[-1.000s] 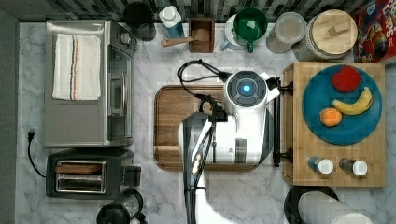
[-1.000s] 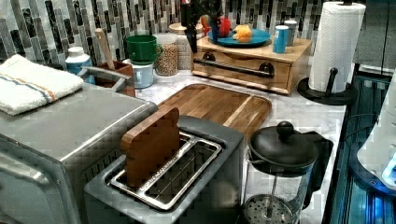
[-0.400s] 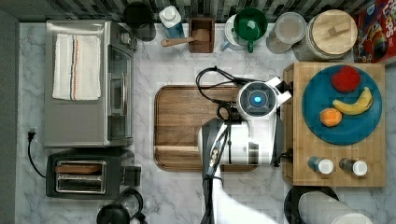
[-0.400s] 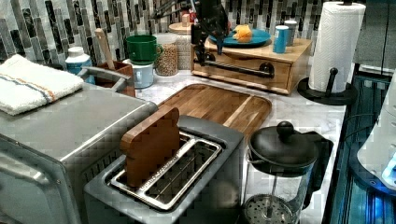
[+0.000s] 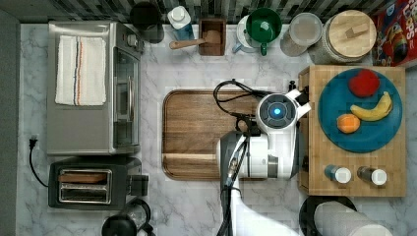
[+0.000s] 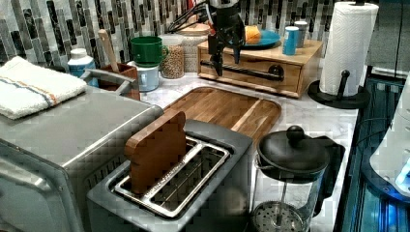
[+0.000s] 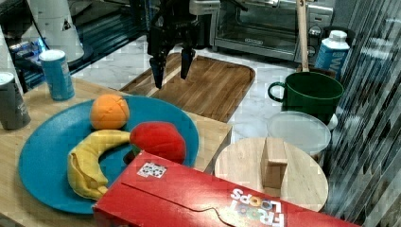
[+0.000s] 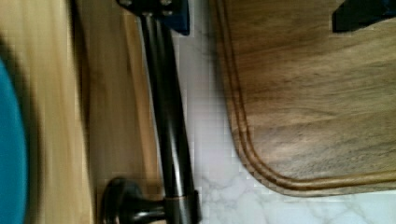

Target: Open the drawer.

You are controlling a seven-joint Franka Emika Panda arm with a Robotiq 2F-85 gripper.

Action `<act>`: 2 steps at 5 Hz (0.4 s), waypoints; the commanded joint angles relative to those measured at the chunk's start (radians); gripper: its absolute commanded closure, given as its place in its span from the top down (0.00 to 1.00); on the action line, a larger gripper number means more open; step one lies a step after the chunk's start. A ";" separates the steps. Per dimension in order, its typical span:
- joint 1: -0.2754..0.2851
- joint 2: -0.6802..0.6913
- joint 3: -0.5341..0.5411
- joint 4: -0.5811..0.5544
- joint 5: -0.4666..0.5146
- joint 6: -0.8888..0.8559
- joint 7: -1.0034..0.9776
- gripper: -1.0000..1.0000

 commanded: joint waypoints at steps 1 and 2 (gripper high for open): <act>-0.025 -0.071 -0.030 -0.081 -0.171 0.116 0.013 1.00; -0.025 -0.077 -0.033 -0.091 -0.176 0.132 0.008 1.00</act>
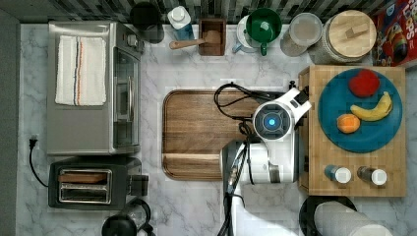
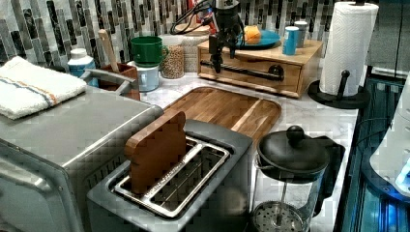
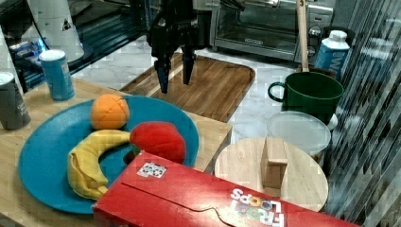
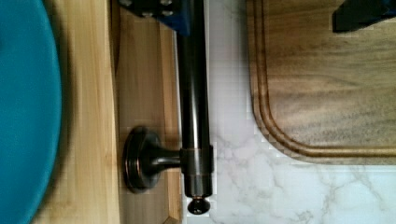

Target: Open the drawer.

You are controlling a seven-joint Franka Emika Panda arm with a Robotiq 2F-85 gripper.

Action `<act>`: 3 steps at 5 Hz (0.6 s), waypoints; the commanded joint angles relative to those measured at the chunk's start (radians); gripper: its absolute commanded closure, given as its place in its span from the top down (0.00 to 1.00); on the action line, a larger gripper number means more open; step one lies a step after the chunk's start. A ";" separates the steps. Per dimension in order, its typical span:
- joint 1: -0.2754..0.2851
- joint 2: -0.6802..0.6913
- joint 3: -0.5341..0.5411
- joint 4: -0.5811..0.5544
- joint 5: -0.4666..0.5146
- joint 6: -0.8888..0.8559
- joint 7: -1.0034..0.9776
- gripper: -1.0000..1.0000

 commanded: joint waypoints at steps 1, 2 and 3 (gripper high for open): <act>-0.011 -0.074 -0.032 -0.063 -0.070 0.026 0.015 1.00; -0.009 -0.076 -0.035 -0.066 -0.068 0.029 0.004 1.00; -0.011 -0.083 -0.039 -0.074 -0.022 0.050 -0.020 1.00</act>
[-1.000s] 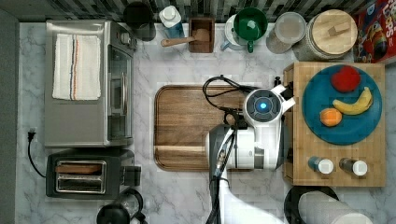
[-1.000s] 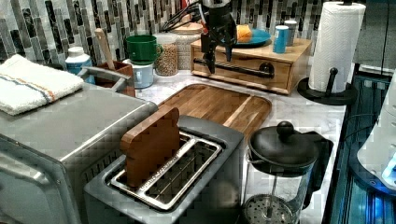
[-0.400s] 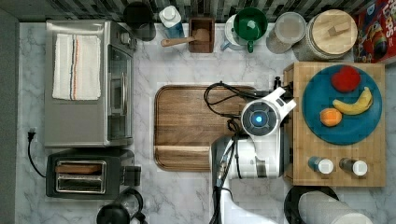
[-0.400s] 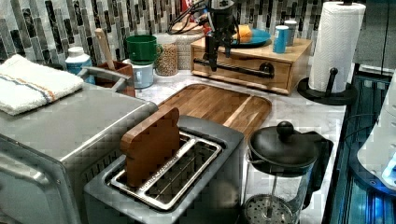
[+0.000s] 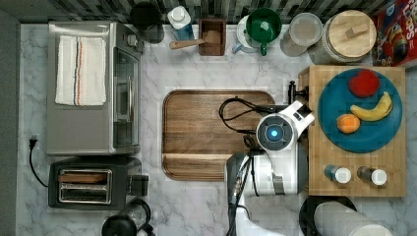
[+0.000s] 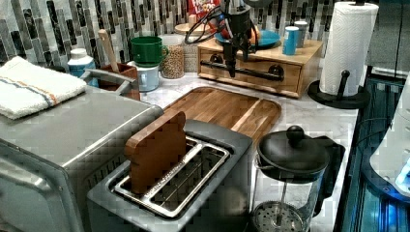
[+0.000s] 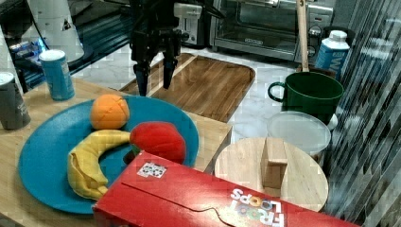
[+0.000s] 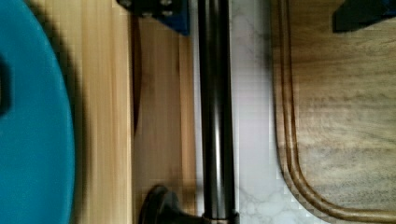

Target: Open the drawer.

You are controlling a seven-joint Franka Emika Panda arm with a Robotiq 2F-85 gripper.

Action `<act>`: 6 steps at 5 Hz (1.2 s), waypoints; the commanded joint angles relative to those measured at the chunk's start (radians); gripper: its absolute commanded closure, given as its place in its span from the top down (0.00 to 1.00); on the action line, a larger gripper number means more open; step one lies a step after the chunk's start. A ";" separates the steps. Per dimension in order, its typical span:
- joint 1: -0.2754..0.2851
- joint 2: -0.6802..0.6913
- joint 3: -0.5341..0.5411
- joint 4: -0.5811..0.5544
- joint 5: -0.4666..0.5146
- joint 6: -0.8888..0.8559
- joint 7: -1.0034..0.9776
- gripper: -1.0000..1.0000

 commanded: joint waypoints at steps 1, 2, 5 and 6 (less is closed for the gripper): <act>-0.037 0.185 -0.013 0.096 0.016 0.176 -0.011 1.00; -0.051 0.220 -0.011 0.106 0.052 0.194 -0.051 1.00; -0.027 0.212 0.027 0.118 0.086 0.098 0.001 1.00; 0.002 0.210 0.048 0.115 0.132 0.094 0.041 1.00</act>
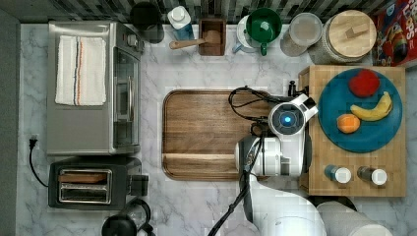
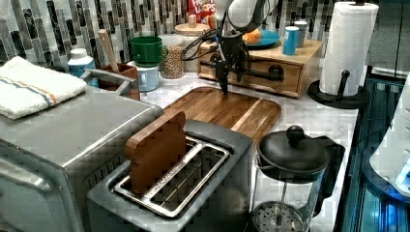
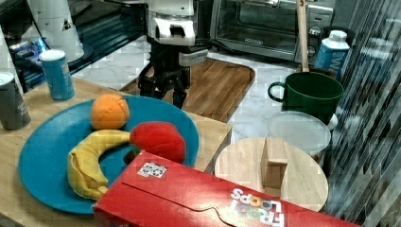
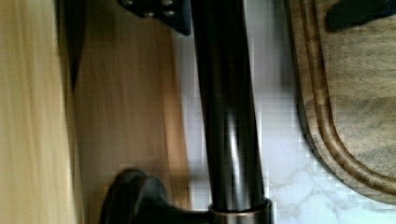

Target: Open the drawer.

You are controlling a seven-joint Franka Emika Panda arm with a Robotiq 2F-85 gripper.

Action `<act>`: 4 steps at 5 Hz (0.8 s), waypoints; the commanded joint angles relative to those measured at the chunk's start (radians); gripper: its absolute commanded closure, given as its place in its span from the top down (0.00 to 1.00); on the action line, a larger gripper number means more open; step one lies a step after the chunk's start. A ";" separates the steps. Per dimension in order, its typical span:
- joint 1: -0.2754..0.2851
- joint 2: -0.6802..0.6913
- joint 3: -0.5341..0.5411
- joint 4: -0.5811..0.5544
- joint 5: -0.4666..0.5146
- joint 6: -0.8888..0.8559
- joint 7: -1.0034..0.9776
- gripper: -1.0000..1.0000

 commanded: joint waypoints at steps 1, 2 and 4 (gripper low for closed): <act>0.090 -0.002 0.073 -0.027 0.062 0.034 0.103 1.00; 0.153 0.011 0.071 -0.056 0.027 0.088 0.203 1.00; 0.245 -0.021 0.112 -0.106 -0.002 0.082 0.371 1.00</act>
